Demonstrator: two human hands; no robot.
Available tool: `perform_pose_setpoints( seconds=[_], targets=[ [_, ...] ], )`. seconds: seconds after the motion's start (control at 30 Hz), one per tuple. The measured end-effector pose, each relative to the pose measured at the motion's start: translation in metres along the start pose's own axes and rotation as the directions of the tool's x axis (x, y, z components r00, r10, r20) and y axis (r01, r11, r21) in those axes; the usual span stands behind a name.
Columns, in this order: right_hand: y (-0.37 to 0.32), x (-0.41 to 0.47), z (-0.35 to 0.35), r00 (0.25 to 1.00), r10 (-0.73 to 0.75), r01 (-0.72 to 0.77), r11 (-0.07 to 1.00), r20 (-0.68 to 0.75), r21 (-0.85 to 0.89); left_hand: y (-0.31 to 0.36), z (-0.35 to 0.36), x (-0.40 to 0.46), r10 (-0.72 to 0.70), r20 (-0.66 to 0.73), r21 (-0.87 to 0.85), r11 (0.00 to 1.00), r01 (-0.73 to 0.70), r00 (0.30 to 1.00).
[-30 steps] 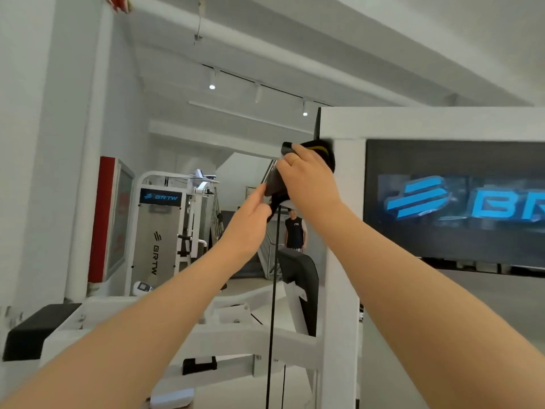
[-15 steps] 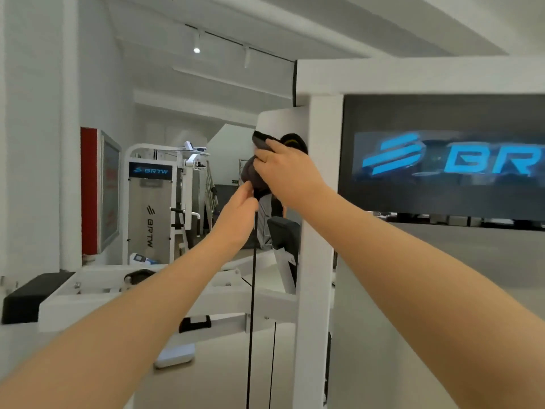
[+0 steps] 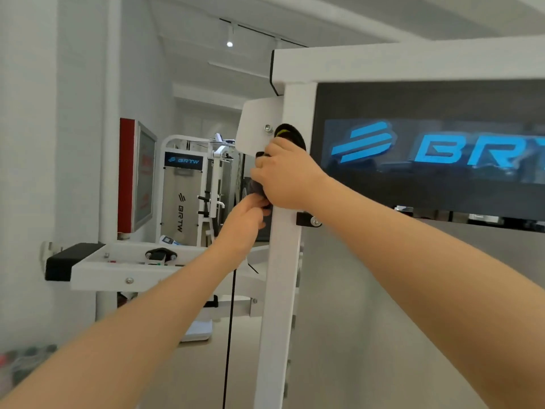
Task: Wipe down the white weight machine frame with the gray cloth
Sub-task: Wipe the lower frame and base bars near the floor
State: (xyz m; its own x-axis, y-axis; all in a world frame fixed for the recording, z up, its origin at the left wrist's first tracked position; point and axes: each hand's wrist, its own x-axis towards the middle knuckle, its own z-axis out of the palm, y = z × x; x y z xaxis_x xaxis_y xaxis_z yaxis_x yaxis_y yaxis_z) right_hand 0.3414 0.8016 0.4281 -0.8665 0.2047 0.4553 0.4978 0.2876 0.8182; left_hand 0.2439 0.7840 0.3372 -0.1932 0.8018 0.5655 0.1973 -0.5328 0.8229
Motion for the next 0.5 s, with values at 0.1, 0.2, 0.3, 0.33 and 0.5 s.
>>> perform_pose_setpoints(
  seconds=[0.1,0.2,0.3,0.33,0.5],
  targets=[
    [-0.004,-0.007,0.006,0.996,-0.083,0.082,0.996,0.03,0.016,-0.007,-0.005,-0.013,-0.074,-0.049,0.037,0.996,0.076,0.996],
    [0.012,-0.005,0.004,0.999,-0.05,0.05,0.999,-0.005,0.021,-0.006,-0.013,-0.014,-0.048,-0.069,0.049,0.997,0.051,0.996],
    [0.011,-0.008,0.007,1.0,0.023,-0.022,0.999,-0.015,0.043,-0.005,-0.015,-0.014,-0.025,-0.053,0.06,0.998,0.028,0.998],
    [0.006,-0.01,0.009,0.999,0.034,-0.033,0.998,-0.007,0.054,-0.006,-0.014,-0.017,-0.016,-0.053,0.07,0.997,0.02,0.998],
    [-0.032,-0.027,0.02,0.997,-0.012,0.006,0.996,0.071,0.085,-0.028,-0.013,-0.042,0.004,-0.152,0.126,0.992,0.015,0.988]
  ],
)
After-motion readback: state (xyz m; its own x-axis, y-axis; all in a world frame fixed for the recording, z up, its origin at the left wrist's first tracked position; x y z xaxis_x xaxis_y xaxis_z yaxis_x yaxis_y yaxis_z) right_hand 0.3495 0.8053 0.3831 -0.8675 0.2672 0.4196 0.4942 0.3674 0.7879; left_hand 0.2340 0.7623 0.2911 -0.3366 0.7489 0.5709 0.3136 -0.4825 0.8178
